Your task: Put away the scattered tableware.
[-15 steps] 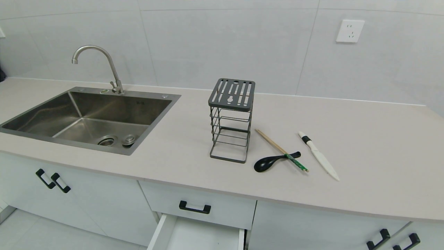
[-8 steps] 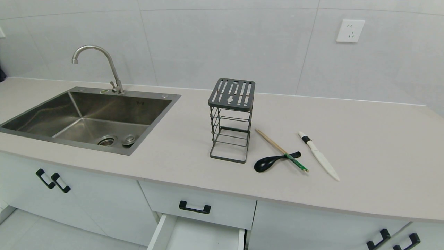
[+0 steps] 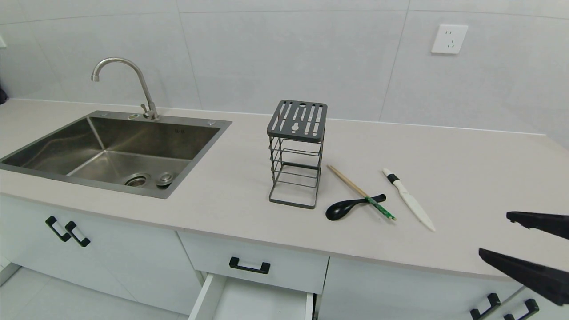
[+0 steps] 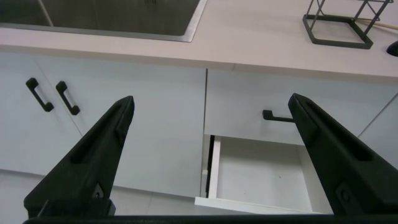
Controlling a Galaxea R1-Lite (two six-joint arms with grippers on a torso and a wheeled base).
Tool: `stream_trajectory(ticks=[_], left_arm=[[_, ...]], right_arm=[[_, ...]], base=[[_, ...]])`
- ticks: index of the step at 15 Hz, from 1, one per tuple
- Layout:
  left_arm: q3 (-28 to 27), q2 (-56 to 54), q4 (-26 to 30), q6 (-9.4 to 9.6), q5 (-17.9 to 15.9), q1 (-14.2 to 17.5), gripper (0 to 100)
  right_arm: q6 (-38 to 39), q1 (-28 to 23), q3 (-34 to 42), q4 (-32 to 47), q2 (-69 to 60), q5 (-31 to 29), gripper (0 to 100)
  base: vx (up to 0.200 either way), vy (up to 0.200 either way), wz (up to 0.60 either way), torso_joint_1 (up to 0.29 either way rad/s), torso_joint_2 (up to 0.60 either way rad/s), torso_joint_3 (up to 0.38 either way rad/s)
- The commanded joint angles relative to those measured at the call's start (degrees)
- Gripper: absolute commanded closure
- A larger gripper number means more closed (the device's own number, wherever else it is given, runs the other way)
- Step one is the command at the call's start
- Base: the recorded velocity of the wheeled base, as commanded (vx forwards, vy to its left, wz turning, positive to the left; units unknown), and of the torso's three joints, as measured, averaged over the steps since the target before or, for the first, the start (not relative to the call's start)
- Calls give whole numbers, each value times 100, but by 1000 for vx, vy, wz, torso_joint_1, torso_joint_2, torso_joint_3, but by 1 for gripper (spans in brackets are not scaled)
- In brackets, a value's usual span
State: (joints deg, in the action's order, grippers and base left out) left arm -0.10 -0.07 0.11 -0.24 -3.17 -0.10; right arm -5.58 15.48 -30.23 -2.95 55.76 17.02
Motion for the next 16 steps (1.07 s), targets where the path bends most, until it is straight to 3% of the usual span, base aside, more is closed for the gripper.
stream_trajectory(ticks=[1,4,8,14,16], left_arm=[[1,7,-2,-2,1,1,0],[1,7,-2,-2,1,1,0],[10,7,-2,-2,1,1,0],[1,7,-2,-2,1,1,0],[1,7,-2,-2,1,1,0]], right_arm=[[5,456,-598,-30,875,-357,0],[-31,763,-659,-21,1367,-638,0],[-110,755,-774,-197,2044,-876,0],[-74,746,-659,-751,2993,-981,0],[-101,781,-686,-1340,3547,-1007,0]], base=[[0,0,0,0,0,0],[0,0,0,0,0,0],[0,0,0,0,0,0],[0,0,0,0,0,0],[0,0,0,0,0,0]])
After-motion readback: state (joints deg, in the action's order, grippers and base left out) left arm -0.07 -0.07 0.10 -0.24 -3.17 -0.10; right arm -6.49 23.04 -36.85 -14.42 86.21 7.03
